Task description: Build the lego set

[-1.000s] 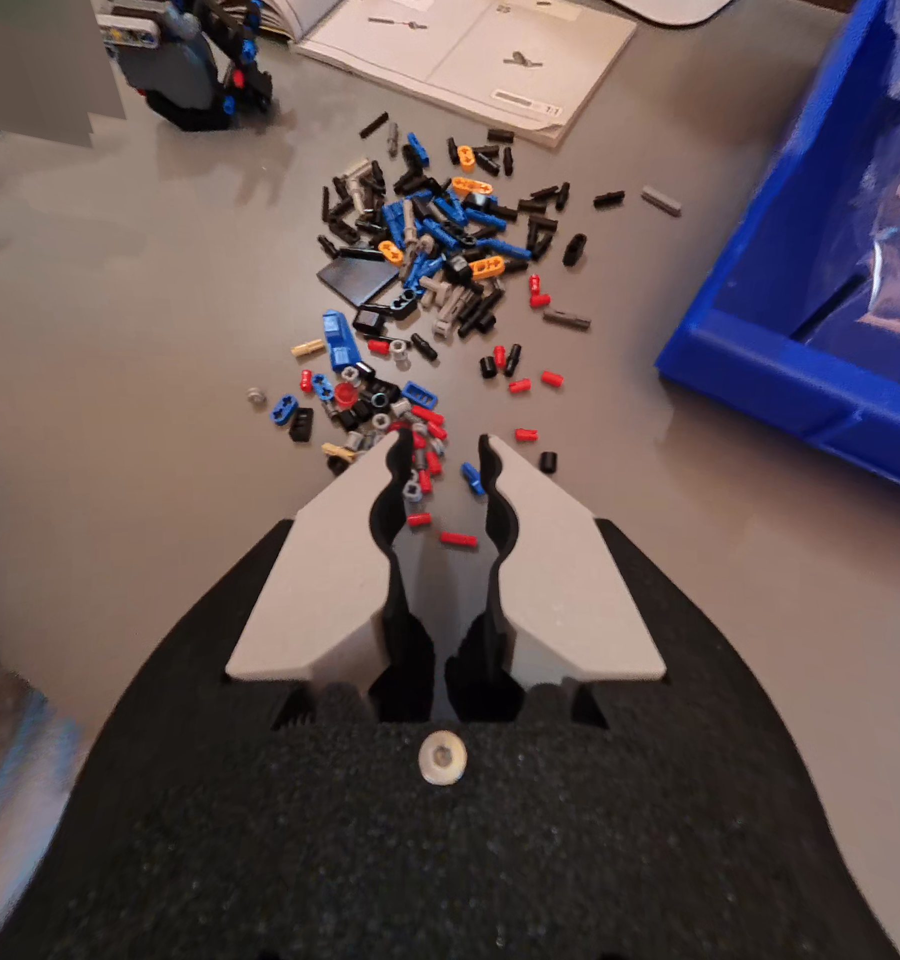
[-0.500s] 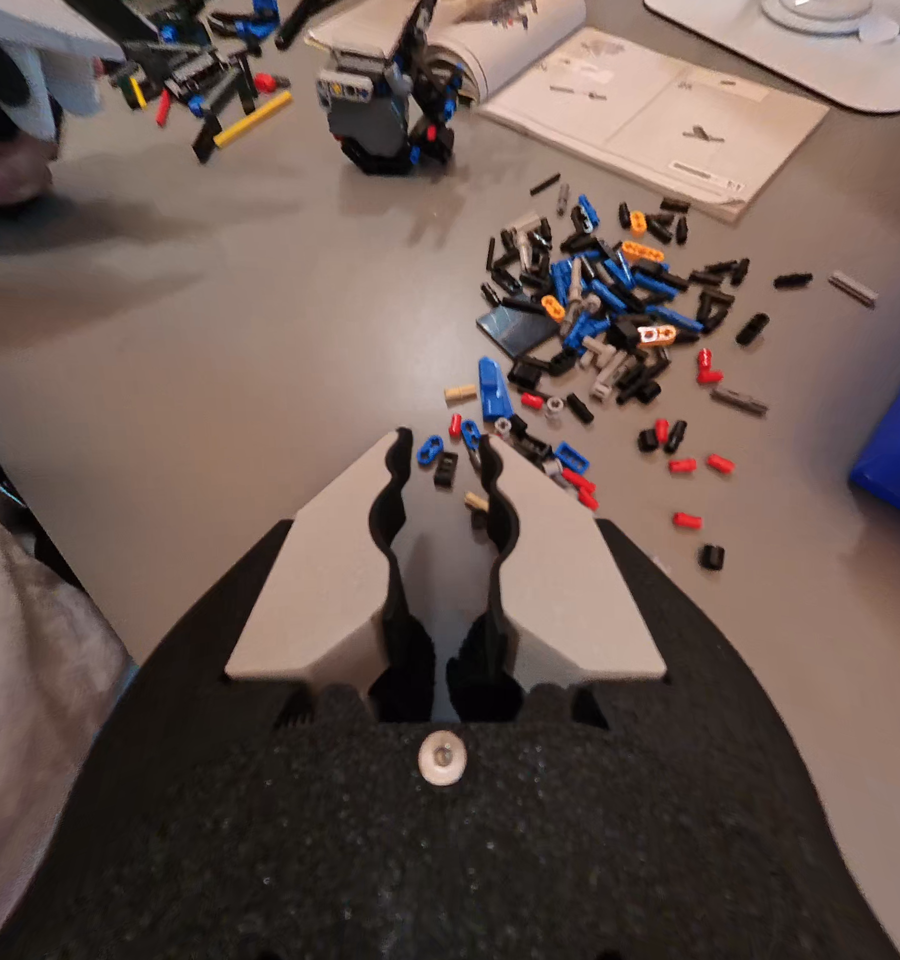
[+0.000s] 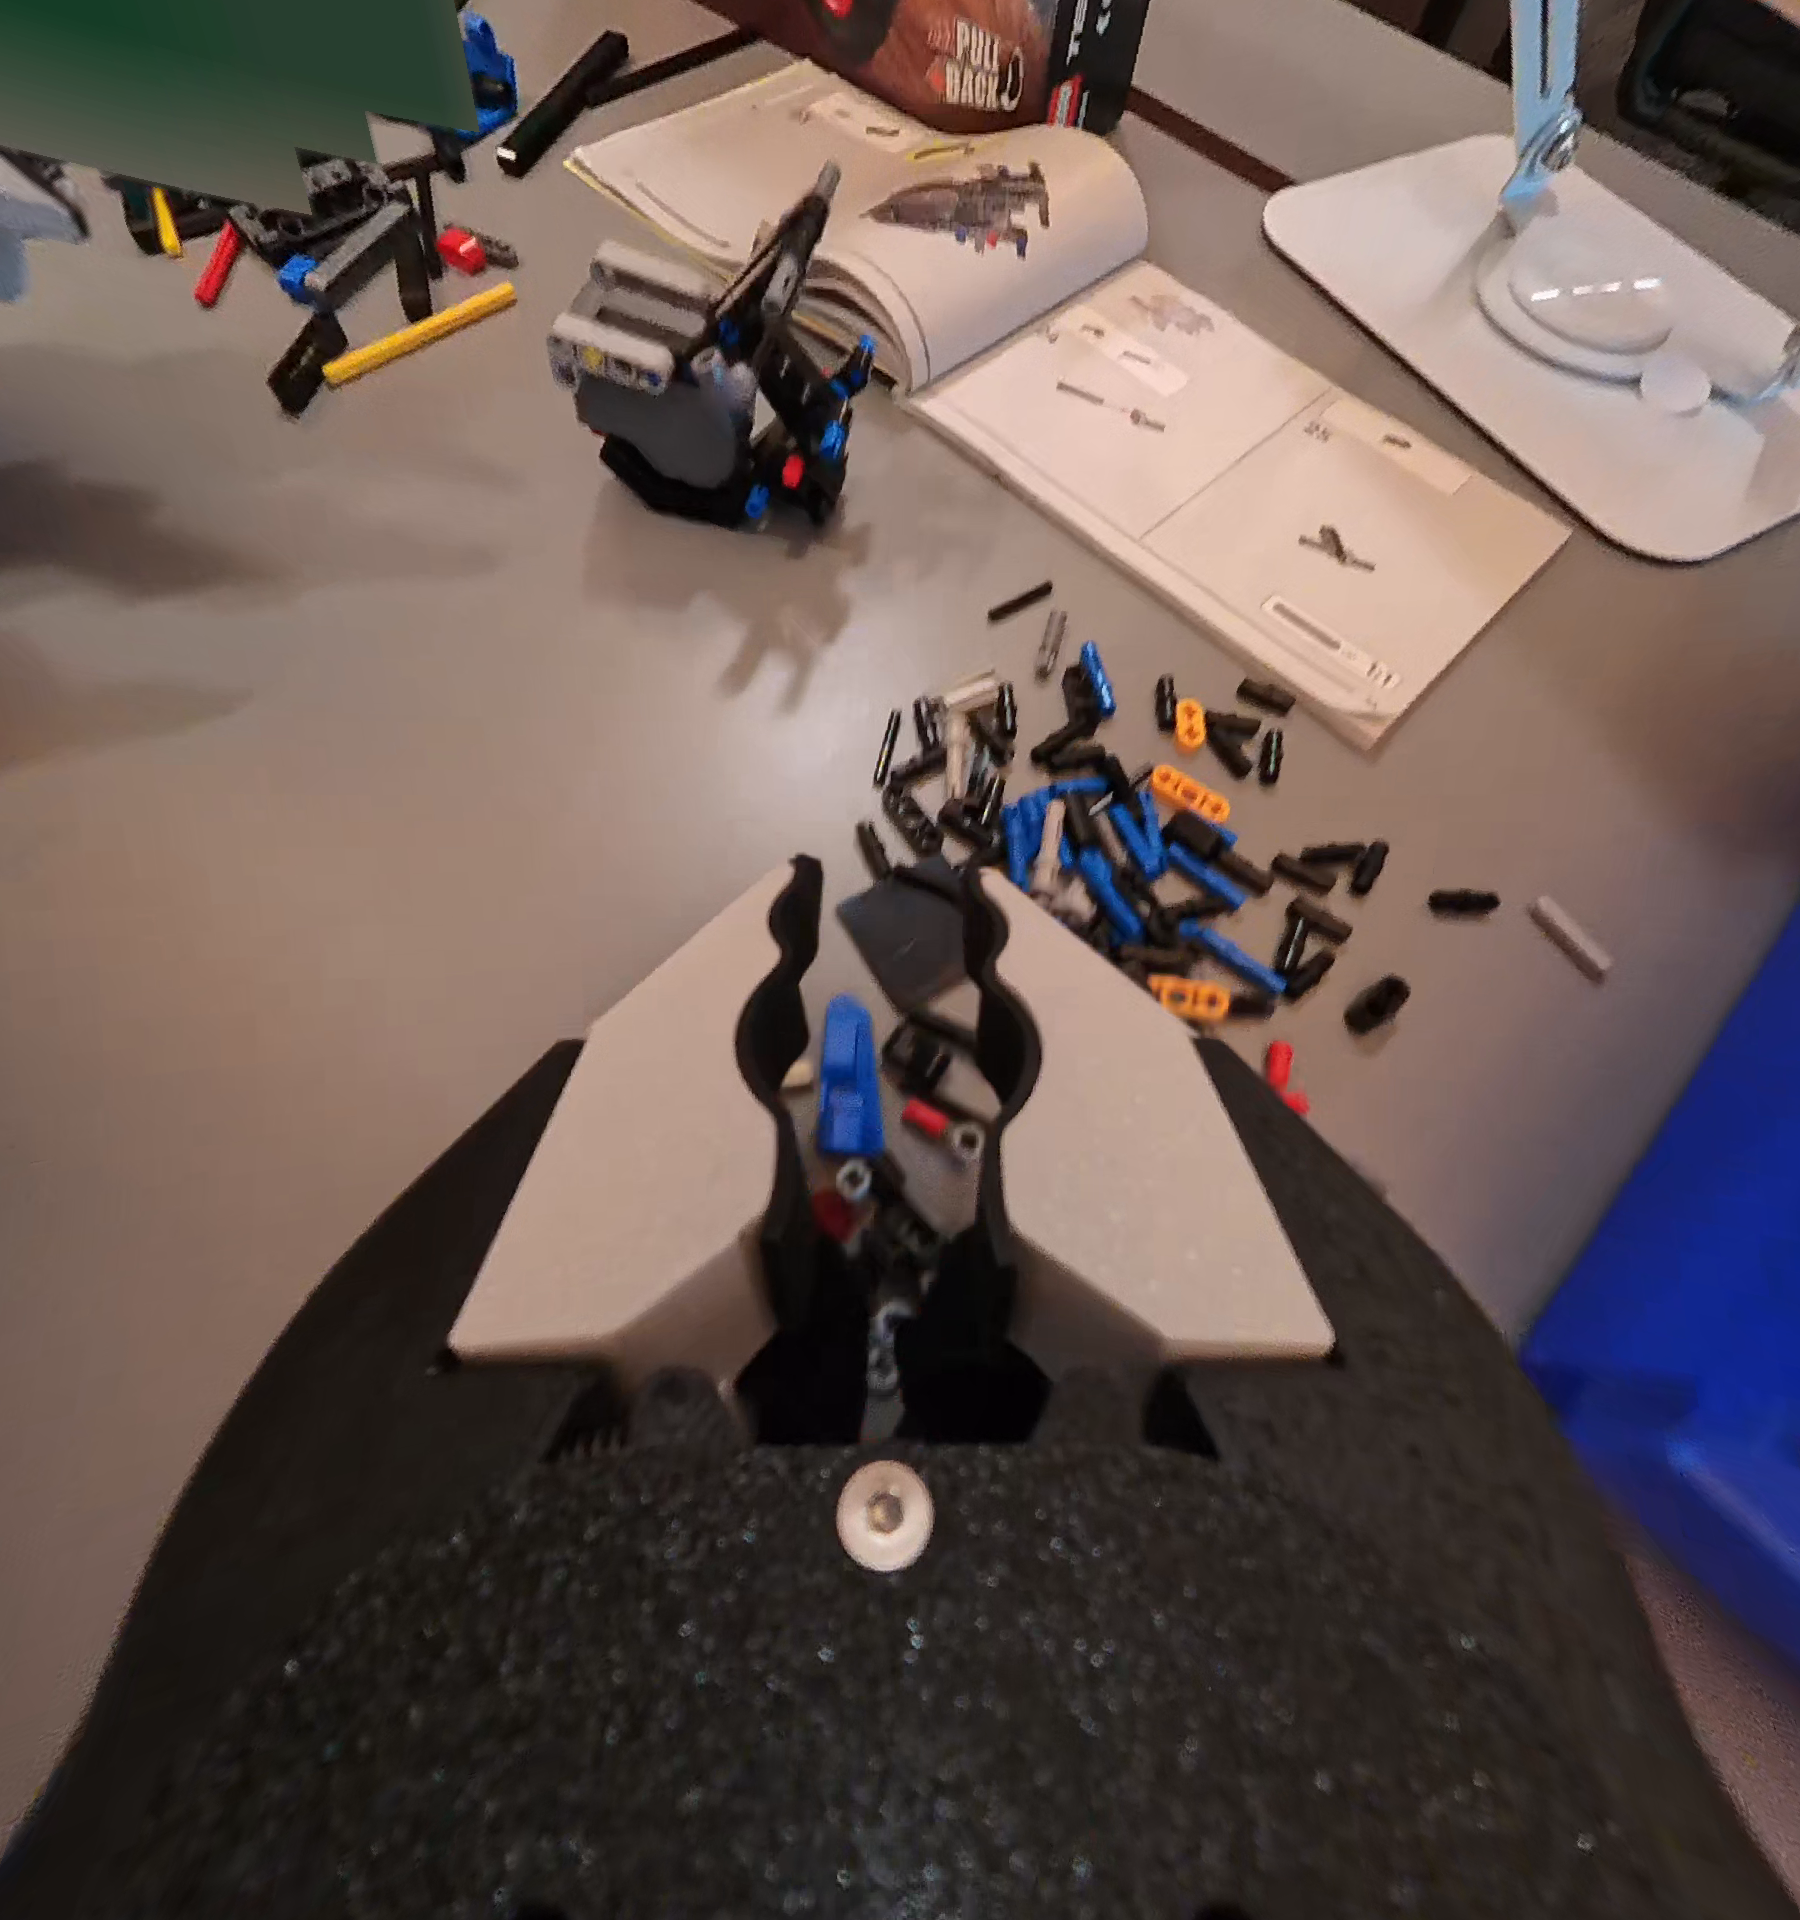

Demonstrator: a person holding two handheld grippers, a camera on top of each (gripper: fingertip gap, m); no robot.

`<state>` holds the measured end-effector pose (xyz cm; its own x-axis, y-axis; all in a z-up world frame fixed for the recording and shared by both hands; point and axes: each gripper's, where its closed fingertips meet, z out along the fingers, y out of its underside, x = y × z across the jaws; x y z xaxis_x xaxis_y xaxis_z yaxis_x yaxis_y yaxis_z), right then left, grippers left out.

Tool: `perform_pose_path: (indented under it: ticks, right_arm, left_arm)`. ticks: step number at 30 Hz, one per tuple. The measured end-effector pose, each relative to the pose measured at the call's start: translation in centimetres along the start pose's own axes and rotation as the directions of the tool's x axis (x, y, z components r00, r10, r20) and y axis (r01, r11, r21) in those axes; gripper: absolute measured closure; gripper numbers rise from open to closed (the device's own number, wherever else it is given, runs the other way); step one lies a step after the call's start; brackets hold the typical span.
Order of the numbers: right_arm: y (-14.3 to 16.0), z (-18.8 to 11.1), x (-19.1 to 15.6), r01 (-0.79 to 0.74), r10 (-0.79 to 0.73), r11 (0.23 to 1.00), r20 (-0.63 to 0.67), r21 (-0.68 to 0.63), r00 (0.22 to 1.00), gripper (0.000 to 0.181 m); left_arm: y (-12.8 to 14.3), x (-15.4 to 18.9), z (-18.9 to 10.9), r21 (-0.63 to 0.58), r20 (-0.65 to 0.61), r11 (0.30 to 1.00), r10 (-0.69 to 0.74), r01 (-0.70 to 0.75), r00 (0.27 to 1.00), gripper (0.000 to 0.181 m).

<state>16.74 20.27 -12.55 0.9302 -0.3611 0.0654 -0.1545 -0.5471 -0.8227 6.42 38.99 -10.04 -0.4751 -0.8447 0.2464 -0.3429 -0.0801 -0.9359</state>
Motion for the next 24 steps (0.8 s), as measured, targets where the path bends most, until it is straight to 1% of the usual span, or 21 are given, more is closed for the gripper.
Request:
perform_pose_path:
  ticks: [3,5,7,9,11,13,17,21,24]
  right_arm:
    - [-1.8,2.0,0.4,0.022,-0.021,1.000,0.039,-0.021,0.999,0.155]
    - [-2.8,3.7,0.6,0.044,-0.040,0.997,0.063,-0.066,0.997,0.155]
    - [-3.5,5.5,0.2,0.095,-0.083,0.990,0.116,-0.101,0.990,0.154]
    - [-3.2,7.0,0.5,0.131,-0.106,0.976,0.143,-0.175,0.984,0.153]
    - [-2.6,8.2,0.7,0.121,-0.081,0.964,0.172,-0.238,0.982,0.153]
    - [-2.4,8.9,0.5,0.105,-0.050,0.959,0.206,-0.262,0.977,0.153]
    - [-1.5,9.6,1.3,0.108,-0.056,0.950,0.178,-0.294,0.982,0.157]
    - [-1.0,9.7,1.2,0.086,-0.030,0.950,0.187,-0.301,0.982,0.158]
    - [-0.6,9.9,1.3,0.106,-0.051,0.943,0.177,-0.315,0.983,0.161]
  left_arm:
    - [0.0,-0.1,0.0,0.000,-0.003,1.000,-0.013,0.013,1.000,0.154]
    - [0.0,-0.1,0.0,-0.002,0.001,1.000,-0.012,0.012,1.000,0.154]
    - [0.1,0.0,0.1,-0.006,0.003,1.000,-0.002,0.002,1.000,0.154]
    - [0.2,0.0,0.1,-0.011,0.006,1.000,0.010,-0.010,1.000,0.154]
    - [0.2,0.1,0.1,-0.012,0.008,1.000,0.018,-0.018,1.000,0.154]
    - [0.2,0.1,0.1,-0.010,0.007,1.000,0.016,-0.016,1.000,0.154]
    - [0.1,-0.1,0.0,-0.006,-0.014,1.000,-0.025,0.025,1.000,0.154]
    - [0.1,-0.3,0.1,-0.011,-0.034,0.997,-0.075,0.075,0.997,0.154]
    - [0.1,-0.5,0.1,-0.013,-0.043,0.995,-0.098,0.097,0.994,0.154]
